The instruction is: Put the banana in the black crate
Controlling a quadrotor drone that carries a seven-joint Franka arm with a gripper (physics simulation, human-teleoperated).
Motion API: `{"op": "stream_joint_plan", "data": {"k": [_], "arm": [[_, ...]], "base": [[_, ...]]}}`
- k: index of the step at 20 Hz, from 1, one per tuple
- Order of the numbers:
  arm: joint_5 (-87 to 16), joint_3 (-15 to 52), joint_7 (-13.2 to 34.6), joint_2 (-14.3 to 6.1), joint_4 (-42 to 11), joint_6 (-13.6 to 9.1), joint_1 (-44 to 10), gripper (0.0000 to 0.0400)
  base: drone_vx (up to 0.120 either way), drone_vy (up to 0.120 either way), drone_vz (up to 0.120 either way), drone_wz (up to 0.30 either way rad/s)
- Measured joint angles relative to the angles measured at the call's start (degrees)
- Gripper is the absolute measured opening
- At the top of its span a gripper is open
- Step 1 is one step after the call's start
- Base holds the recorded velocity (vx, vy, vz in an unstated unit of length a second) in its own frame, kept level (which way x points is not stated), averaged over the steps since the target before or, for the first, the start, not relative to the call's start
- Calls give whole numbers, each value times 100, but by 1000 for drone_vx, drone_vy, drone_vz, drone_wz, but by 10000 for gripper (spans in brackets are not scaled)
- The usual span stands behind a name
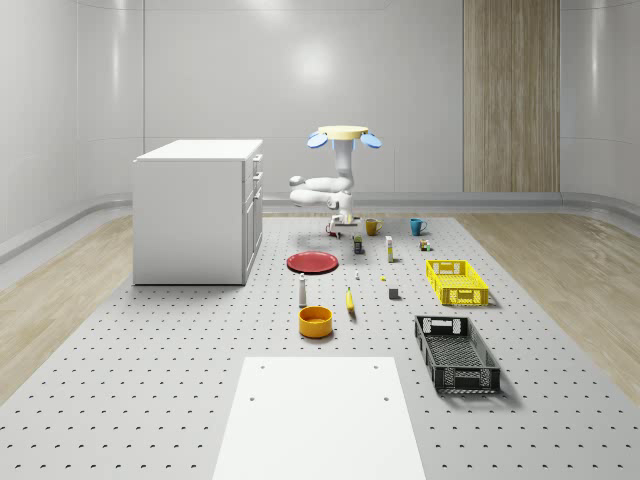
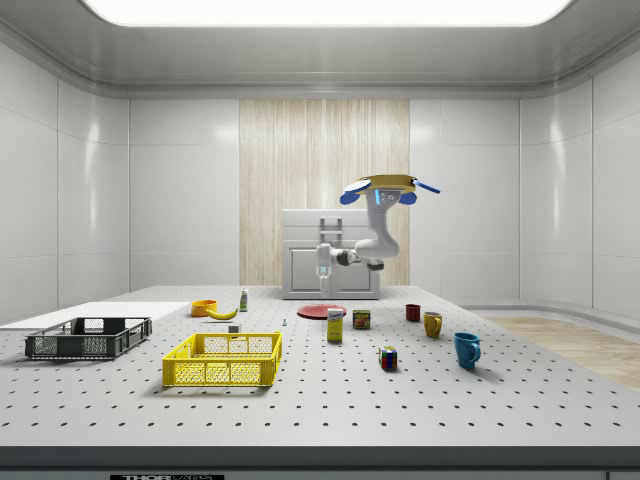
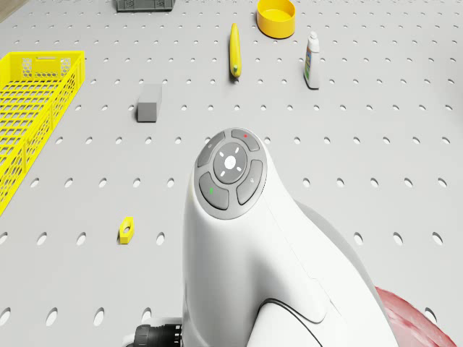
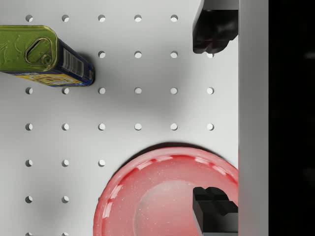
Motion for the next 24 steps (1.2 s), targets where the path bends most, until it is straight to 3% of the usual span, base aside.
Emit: {"op": "stream_joint_plan", "data": {"k": [20,24], "arm": [[93,37,42,-223,10,208,-50,400],[108,43,48,-260,12,243,-59,400]], "base": [[120,0,0,0],[120,0,-110,0]]}}
